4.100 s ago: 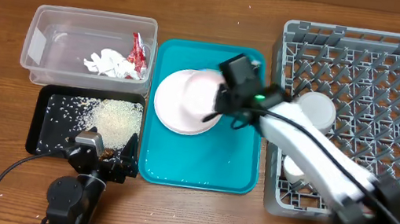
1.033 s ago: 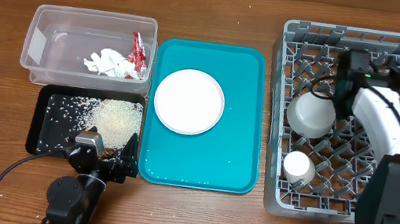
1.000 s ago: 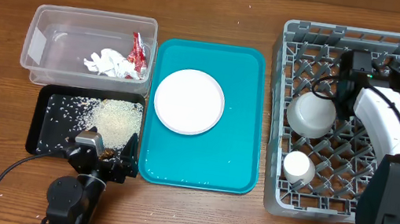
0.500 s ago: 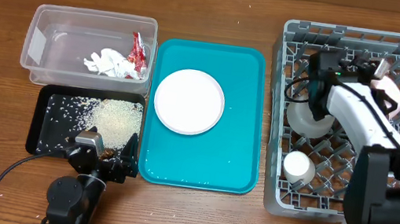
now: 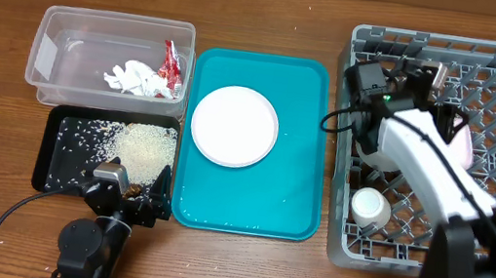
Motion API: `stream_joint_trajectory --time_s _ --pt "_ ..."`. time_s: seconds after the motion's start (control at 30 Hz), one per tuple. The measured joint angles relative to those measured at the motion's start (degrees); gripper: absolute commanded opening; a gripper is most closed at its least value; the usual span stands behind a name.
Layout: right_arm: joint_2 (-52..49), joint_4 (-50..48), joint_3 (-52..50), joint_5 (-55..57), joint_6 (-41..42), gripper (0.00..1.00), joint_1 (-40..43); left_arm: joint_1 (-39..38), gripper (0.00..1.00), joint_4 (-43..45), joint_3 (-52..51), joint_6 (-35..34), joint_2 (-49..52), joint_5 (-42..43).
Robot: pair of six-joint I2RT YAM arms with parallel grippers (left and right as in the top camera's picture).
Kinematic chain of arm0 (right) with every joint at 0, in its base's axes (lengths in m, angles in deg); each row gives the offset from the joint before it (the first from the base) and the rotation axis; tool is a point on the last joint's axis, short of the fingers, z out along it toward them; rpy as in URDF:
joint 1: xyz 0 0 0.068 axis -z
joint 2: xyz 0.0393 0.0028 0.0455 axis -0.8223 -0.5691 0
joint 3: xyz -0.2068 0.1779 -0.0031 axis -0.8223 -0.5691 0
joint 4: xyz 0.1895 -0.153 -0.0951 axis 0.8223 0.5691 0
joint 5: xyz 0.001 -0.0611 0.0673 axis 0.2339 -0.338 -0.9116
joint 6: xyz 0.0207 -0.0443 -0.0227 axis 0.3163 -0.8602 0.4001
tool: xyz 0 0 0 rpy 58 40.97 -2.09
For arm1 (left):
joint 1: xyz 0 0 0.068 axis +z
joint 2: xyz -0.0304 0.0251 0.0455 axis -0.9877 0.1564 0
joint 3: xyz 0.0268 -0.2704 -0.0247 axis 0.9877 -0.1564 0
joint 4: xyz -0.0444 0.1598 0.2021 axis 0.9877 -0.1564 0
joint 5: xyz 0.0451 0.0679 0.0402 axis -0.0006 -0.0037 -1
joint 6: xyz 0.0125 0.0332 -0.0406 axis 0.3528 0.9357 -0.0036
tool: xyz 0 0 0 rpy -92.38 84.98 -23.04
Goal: Sort waste into correct bins and load items into the dishwasher
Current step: 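Release the bowl and move the right gripper back to the teal tray, then grasp the pink plate's rim with the right gripper and lift it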
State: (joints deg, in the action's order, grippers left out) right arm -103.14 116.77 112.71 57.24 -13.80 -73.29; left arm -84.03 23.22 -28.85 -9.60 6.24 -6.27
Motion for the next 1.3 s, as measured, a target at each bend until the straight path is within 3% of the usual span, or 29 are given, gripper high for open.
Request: stream_joint_trajectory --time_s 0.17,0.27,0.5,0.6,0.73,0.87,1.0,1.2,1.3 --pt "8.04 -1.44 0.00 -10.67 0.22 0.62 -4.28 0.00 1.00 0.00 0.00 0.00 0.00 0.02" --pt "10.49 -2.97 0.00 -22.58 0.22 0.61 -6.32 0.00 1.00 0.00 0.00 0.00 0.00 0.00" --pt "8.37 -10.47 0.00 -58.86 0.35 0.56 -9.81 0.00 1.00 0.00 0.00 0.00 0.00 0.00" --pt "4.15 -13.03 0.00 -67.21 1.64 0.55 -11.32 0.00 1.00 0.00 0.00 0.00 0.00 0.00" --pt "-3.69 -17.07 0.00 -72.63 3.72 0.52 -12.39 0.00 1.00 0.00 0.00 0.00 0.00 0.02" --pt "-9.64 -19.89 0.00 -75.30 4.81 0.41 -12.39 0.00 1.00 0.00 0.00 0.00 0.00 0.02" --pt "-11.32 -20.06 -0.11 -76.48 5.95 0.21 -12.39 0.00 1.00 0.00 0.00 0.00 0.00 0.02" --pt "-11.39 -20.09 -0.11 -76.41 7.76 0.28 -12.39 0.00 1.00 0.00 0.00 0.00 0.00 0.00" --pt "-11.93 -20.20 -0.11 -75.93 9.55 0.17 -12.39 0.00 1.00 -0.02 0.00 0.00 0.00 0.02"
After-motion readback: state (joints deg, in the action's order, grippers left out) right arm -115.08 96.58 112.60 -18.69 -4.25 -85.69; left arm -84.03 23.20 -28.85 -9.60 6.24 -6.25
